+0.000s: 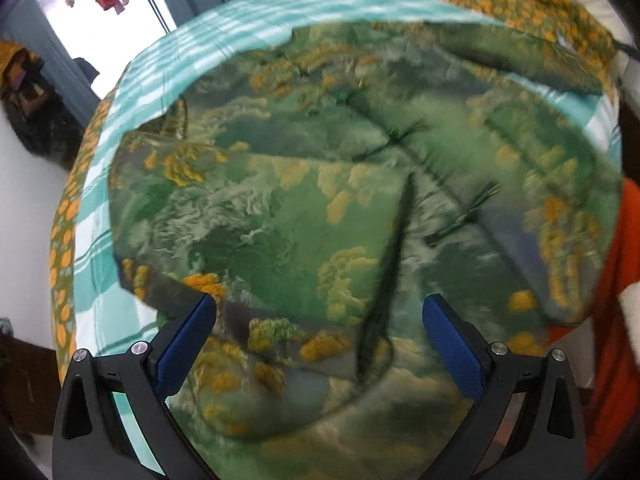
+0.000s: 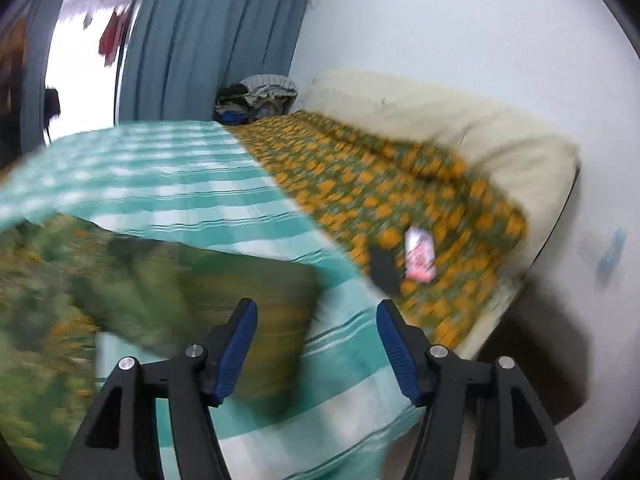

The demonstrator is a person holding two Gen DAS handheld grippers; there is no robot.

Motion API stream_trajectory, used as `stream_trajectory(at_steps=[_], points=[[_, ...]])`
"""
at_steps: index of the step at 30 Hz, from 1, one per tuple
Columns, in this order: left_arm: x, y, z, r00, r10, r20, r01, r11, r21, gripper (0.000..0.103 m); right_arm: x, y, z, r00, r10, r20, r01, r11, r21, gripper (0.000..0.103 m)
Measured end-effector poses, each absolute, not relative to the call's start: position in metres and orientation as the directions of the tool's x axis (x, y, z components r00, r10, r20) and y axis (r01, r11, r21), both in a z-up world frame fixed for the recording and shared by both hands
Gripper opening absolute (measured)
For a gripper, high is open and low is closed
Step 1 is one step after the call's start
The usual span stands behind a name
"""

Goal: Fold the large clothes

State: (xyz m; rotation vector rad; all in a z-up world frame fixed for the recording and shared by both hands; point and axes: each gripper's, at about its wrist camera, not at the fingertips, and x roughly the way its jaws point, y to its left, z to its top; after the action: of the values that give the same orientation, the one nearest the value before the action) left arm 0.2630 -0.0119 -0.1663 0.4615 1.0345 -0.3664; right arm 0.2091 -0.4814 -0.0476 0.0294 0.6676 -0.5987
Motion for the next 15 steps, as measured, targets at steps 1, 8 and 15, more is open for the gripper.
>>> stream_trajectory(at_steps=[1, 8, 15], points=[[0.272, -0.013, -0.177, 0.456, -0.052, -0.889, 0.491, 0.847, 0.202, 0.102, 0.205, -0.467, -0.053, 0.639, -0.484, -0.598, 0.513, 0.847, -0.138, 0.064], [0.296, 0.012, -0.189, 0.37, -0.162, -0.915, 0.439, 0.898, 0.018, 0.026, 0.161, -0.365, -0.068, 0.79, -0.24, -0.565, 0.341, 0.937, 0.078, 0.064], [0.289, 0.075, -0.114, 0.505, -0.231, -0.832, 0.256, 0.96, -0.111, 0.014, 0.159, -0.278, -0.074, 0.83, -0.068, -0.554, 0.103, 0.994, 0.032, 0.064]])
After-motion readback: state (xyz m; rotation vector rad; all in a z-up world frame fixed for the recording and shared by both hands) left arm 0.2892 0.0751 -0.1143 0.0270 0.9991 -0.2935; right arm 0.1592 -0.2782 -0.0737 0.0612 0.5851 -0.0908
